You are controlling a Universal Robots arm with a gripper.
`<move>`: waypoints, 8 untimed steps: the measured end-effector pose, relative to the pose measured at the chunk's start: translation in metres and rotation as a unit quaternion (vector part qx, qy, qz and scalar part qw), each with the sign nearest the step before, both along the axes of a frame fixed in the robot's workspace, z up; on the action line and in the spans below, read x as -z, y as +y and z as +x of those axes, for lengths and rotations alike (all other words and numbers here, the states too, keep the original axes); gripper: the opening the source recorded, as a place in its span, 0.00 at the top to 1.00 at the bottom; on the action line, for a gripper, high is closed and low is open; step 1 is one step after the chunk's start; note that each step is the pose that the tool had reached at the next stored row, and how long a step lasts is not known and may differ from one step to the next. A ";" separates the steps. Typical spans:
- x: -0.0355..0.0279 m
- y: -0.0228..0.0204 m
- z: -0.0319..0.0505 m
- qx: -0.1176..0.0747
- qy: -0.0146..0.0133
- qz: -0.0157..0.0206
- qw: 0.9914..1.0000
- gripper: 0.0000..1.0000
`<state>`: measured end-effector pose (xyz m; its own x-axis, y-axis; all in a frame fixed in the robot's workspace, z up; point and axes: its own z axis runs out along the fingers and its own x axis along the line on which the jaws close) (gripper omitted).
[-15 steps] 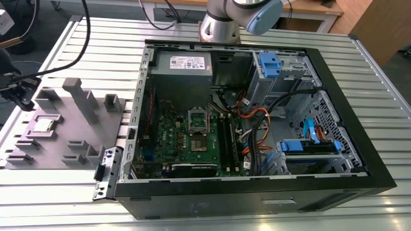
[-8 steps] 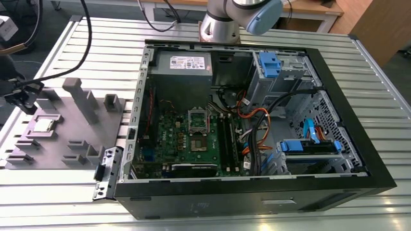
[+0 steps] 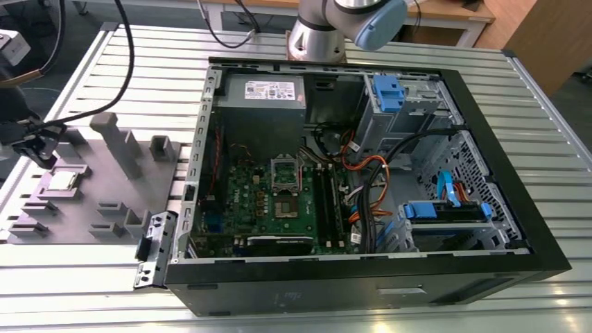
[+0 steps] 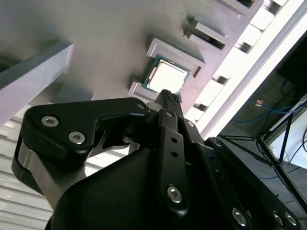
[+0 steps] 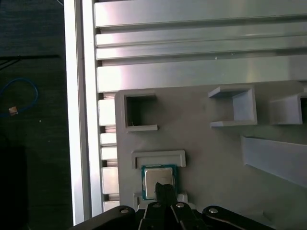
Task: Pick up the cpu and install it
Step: 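Pick up the cpu and move it towards the insertion slot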
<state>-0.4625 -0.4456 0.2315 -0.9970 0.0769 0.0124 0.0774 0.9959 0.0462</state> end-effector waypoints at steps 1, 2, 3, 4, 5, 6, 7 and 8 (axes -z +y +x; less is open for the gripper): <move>0.0016 0.0000 -0.0001 0.000 0.000 0.000 1.000 0.89; 0.0036 0.0000 -0.0001 0.000 0.000 0.000 1.000 0.89; 0.0049 0.0000 -0.0002 0.000 0.000 0.000 1.000 0.89; 0.0060 0.0000 -0.0002 0.000 0.000 0.000 1.000 0.89; 0.0070 0.0000 -0.0002 0.000 0.000 -0.001 1.000 0.89; 0.0081 0.0000 -0.0002 0.000 0.000 -0.001 1.000 0.89; 0.0092 0.0000 -0.0002 0.000 0.000 -0.001 1.000 0.89; 0.0102 0.0000 -0.0002 0.000 0.000 -0.001 1.000 0.89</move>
<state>-0.4627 -0.4456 0.2213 -0.9970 0.0769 0.0121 0.0773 0.9960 0.0440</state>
